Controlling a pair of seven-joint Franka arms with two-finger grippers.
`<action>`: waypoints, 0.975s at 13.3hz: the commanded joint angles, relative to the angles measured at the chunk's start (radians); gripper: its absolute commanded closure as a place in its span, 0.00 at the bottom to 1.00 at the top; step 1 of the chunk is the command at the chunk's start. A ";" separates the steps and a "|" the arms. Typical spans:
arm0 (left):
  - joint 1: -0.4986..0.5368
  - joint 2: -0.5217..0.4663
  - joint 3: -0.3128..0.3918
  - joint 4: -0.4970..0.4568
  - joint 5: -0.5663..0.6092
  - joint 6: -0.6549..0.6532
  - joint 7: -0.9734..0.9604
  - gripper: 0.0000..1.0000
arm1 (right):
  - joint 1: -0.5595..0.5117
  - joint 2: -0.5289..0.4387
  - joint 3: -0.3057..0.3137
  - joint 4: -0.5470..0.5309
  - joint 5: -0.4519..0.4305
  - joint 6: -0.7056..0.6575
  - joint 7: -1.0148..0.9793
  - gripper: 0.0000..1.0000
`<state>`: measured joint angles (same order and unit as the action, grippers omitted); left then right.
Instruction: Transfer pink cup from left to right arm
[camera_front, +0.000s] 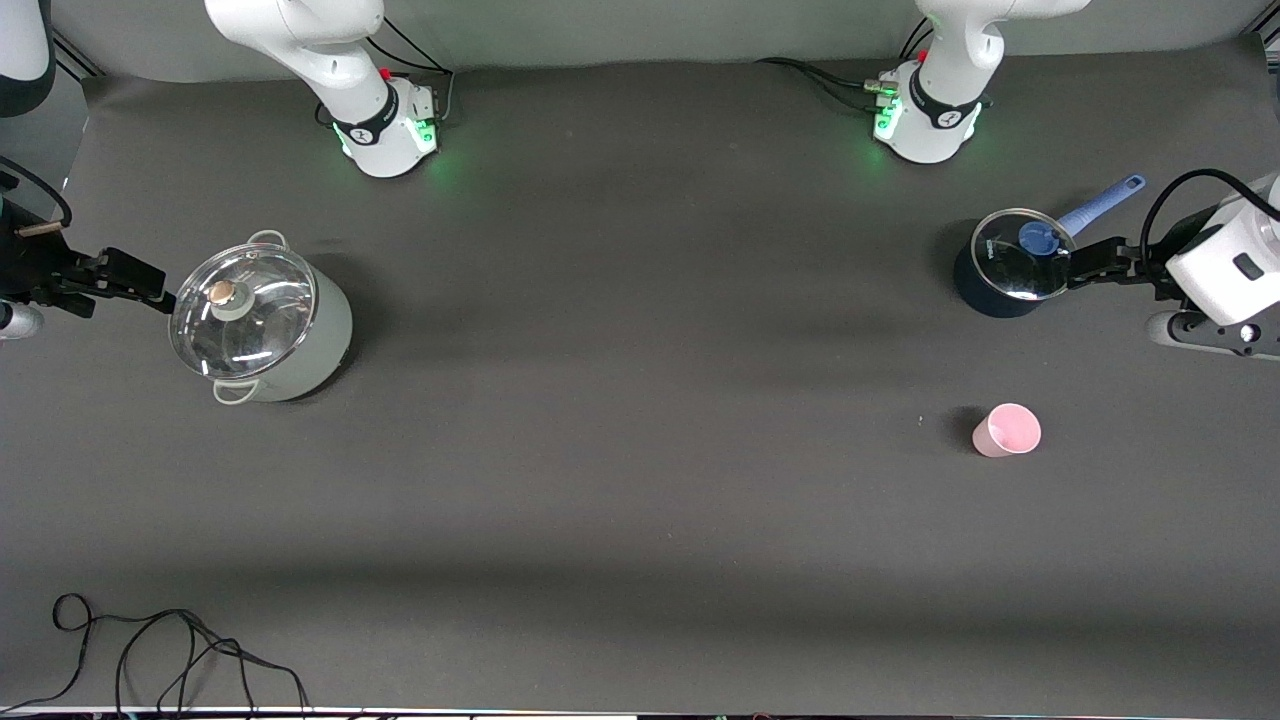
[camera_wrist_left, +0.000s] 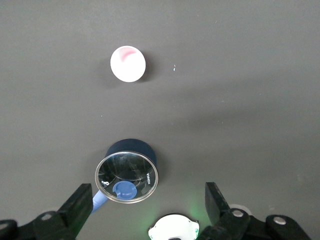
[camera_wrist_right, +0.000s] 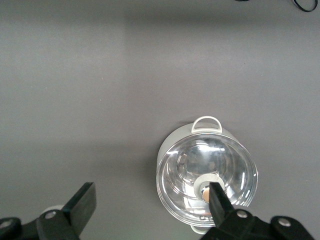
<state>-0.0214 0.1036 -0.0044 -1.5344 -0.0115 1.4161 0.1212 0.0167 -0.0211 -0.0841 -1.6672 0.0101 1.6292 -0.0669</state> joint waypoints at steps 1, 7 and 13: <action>0.000 0.002 0.003 0.017 0.010 -0.025 0.005 0.00 | 0.006 0.003 -0.006 0.015 0.011 -0.015 -0.021 0.00; -0.002 0.002 0.003 0.019 0.010 -0.025 0.005 0.00 | 0.006 0.003 -0.006 0.021 0.011 -0.016 -0.019 0.00; 0.001 0.005 0.003 0.027 0.010 -0.017 0.153 0.01 | 0.008 0.012 -0.006 0.036 0.011 -0.015 -0.008 0.00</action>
<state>-0.0201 0.1036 -0.0034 -1.5327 -0.0112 1.4110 0.1900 0.0167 -0.0209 -0.0841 -1.6605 0.0101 1.6292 -0.0670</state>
